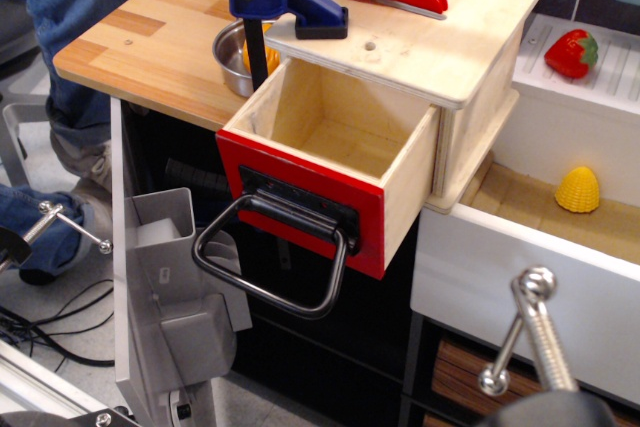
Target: Close drawer of box
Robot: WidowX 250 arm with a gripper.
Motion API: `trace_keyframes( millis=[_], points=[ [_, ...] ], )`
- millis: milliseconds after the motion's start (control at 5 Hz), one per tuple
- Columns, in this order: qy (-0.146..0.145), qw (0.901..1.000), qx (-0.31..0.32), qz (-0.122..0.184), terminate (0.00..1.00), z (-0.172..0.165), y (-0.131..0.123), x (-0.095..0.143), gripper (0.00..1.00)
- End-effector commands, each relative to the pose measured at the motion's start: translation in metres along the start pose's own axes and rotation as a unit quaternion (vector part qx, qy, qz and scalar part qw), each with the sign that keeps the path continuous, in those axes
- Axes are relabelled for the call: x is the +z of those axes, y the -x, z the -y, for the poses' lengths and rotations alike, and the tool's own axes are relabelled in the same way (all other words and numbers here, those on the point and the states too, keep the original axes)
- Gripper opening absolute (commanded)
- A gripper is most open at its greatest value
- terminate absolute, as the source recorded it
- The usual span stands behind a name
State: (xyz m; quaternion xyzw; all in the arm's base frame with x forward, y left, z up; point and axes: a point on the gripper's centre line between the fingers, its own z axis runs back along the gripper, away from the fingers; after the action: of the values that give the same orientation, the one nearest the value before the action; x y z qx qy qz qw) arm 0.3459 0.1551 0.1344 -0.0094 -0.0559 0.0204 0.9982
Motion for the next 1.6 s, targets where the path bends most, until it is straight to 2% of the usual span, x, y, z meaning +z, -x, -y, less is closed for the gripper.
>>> trace_keyframes(
  millis=[0, 400, 600, 800, 1000, 1200, 1400],
  points=[
    [0.0, 1.0, 0.0, 0.0, 0.0, 0.0, 0.0, 0.0, 1.0],
    [-0.004, 0.9996, -0.027, 0.0, 0.0, -0.026, 0.043, 0.001, 1.0],
    [0.007, 0.9993, -0.03, -0.02, 0.0, -0.018, 0.076, -0.002, 1.0],
    [0.04, 0.9986, -0.008, -0.035, 0.0, 0.009, 0.113, -0.008, 1.0],
    [0.052, 0.997, 0.001, -0.057, 0.0, 0.037, 0.137, -0.011, 1.0],
    [0.06, 0.9966, 0.009, -0.055, 0.0, 0.061, 0.16, -0.014, 1.0],
    [0.064, 0.9958, 0.028, -0.059, 0.0, 0.086, 0.168, -0.024, 1.0]
  ],
)
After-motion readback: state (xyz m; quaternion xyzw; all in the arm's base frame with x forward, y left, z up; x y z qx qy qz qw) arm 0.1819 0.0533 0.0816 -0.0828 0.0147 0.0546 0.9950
